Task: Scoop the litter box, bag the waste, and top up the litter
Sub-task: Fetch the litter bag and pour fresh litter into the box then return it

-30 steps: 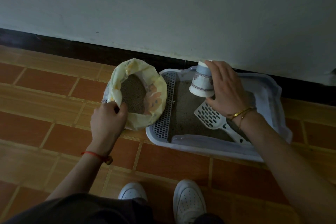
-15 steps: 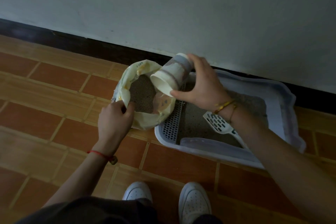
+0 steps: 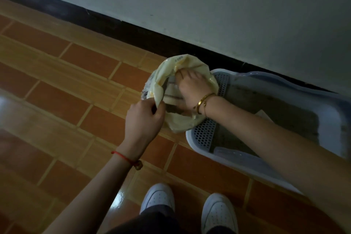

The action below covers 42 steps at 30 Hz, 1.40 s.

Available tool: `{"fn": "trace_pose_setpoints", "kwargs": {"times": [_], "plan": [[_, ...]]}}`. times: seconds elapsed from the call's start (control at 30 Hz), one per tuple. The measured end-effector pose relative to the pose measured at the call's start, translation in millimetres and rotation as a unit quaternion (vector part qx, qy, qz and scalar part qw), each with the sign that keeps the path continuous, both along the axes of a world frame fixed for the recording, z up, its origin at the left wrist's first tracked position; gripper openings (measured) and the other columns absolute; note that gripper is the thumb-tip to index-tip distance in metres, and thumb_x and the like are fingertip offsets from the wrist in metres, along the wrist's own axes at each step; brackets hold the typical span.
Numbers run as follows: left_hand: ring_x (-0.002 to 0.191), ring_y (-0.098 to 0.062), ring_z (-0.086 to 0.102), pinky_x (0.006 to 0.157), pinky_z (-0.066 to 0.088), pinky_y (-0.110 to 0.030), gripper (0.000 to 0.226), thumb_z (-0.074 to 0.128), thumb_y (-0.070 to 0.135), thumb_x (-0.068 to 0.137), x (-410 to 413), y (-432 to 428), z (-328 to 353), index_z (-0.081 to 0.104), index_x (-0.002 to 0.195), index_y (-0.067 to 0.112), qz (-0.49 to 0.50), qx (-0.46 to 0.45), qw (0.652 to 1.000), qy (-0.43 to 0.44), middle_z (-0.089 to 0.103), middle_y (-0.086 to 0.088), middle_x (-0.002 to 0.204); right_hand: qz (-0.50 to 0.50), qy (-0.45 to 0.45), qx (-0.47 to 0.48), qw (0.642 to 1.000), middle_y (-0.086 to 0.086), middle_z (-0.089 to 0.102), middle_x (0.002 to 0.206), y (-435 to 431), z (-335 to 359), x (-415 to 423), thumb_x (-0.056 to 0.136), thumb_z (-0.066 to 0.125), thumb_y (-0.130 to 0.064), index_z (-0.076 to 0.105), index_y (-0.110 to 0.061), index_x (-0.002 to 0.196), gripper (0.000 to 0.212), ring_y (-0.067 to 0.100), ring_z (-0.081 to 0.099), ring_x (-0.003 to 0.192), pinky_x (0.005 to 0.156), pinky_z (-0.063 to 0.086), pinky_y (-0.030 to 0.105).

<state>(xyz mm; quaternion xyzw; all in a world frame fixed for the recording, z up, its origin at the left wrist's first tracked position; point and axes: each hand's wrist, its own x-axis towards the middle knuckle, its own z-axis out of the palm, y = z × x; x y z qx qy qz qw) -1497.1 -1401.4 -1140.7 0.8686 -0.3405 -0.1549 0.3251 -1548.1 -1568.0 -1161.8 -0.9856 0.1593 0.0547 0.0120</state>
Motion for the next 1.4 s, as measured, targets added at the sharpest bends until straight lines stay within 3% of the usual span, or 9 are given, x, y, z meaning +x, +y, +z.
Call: {"fn": "trace_pose_setpoints", "kwargs": {"times": [0.1,0.27,0.4,0.53,0.67,0.9,1.07,1.23,1.4], "plan": [[0.038,-0.023,0.042,0.039,0.032,-0.034,0.042,0.048,0.034,0.091,-0.5,-0.3,-2.3,0.055,0.062,0.005,0.001,0.013,1.0,-0.009,0.052,-0.009,0.048,0.01,0.052,-0.106,0.993,0.016,0.04,0.138,2.2,-14.9,17.5,0.075,0.067,-0.046,0.029,-0.006,0.14,0.085,0.03,0.041,0.126,0.109,0.03,0.04],[0.042,-0.029,0.05,0.04,0.04,-0.043,0.042,0.045,0.037,0.088,0.3,-0.2,-6.2,0.058,0.065,0.006,0.001,0.013,1.0,0.002,0.056,-0.011,0.051,0.045,0.098,-0.137,0.985,0.017,0.038,0.142,8.1,-23.2,33.7,0.088,0.052,-0.041,0.027,-0.005,0.141,0.069,0.031,0.036,0.132,0.113,0.024,0.042],[0.041,-0.027,0.05,0.04,0.043,-0.045,0.043,0.045,0.038,0.089,0.3,-1.4,-10.2,0.06,0.066,0.005,0.0,0.011,1.0,0.003,0.056,-0.01,0.051,0.023,0.13,-0.057,0.99,0.015,0.037,0.14,11.0,-26.1,28.9,0.074,0.07,-0.048,0.024,-0.004,0.141,0.092,0.029,0.038,0.128,0.108,0.029,0.039],[0.044,-0.03,0.053,0.042,0.045,-0.047,0.044,0.044,0.041,0.088,-0.4,-0.4,-14.3,0.061,0.068,0.005,-0.004,0.01,1.0,0.016,0.058,-0.011,0.054,-0.042,0.136,0.122,0.982,0.011,0.044,0.13,2.5,-25.4,21.7,0.07,0.074,-0.046,0.037,-0.01,0.131,0.08,0.027,0.045,0.12,0.098,0.04,0.04],[0.047,-0.031,0.057,0.044,0.047,-0.05,0.054,0.039,0.052,0.084,-0.2,1.6,-13.7,0.063,0.073,0.005,-0.006,0.003,1.0,0.03,0.062,-0.012,0.058,-0.106,0.163,0.3,0.934,0.001,0.059,0.086,-10.0,-20.1,13.9,0.063,0.073,-0.059,0.054,-0.019,0.098,0.056,0.023,0.061,0.088,0.069,0.046,0.032],[0.048,-0.037,0.058,0.042,0.049,-0.051,0.05,0.041,0.045,0.087,-1.5,0.2,-7.3,0.062,0.072,0.003,-0.002,0.002,1.0,0.024,0.062,-0.018,0.059,-0.209,0.105,0.457,0.858,0.001,0.063,0.11,-33.9,13.4,-12.9,0.062,0.078,-0.053,0.055,-0.016,0.122,0.075,0.017,0.061,0.099,0.089,0.054,0.037],[0.043,-0.037,0.051,0.039,0.04,-0.038,0.045,0.05,0.033,0.094,-5.8,-5.1,-3.9,0.06,0.067,-0.002,0.014,0.008,1.0,0.007,0.058,-0.018,0.053,-0.263,0.014,0.6,0.756,0.005,0.07,0.108,-47.8,30.8,-41.9,0.044,0.086,-0.047,0.059,-0.01,0.119,0.088,0.019,0.067,0.099,0.094,0.052,0.039],[0.041,-0.026,0.044,0.042,0.036,-0.034,0.044,0.05,0.03,0.093,-8.8,-9.4,-5.9,0.058,0.064,-0.002,0.018,0.019,1.0,-0.016,0.057,-0.019,0.053,-0.275,-0.044,0.694,0.664,0.003,0.07,0.1,-51.8,46.8,-72.5,0.082,0.068,-0.017,0.065,-0.01,0.102,0.022,0.014,0.064,0.097,0.1,0.046,0.03],[0.04,-0.017,0.043,0.041,0.033,-0.024,0.04,0.053,0.025,0.096,-11.1,-11.2,-3.1,0.06,0.067,0.0,0.014,0.032,0.999,-0.011,0.055,-0.01,0.052,-0.303,-0.117,0.716,0.618,-0.002,0.073,0.086,-64.3,56.0,-109.0,0.086,0.061,-0.012,0.066,-0.015,0.092,0.009,0.01,0.066,0.089,0.093,0.049,0.024]]}}
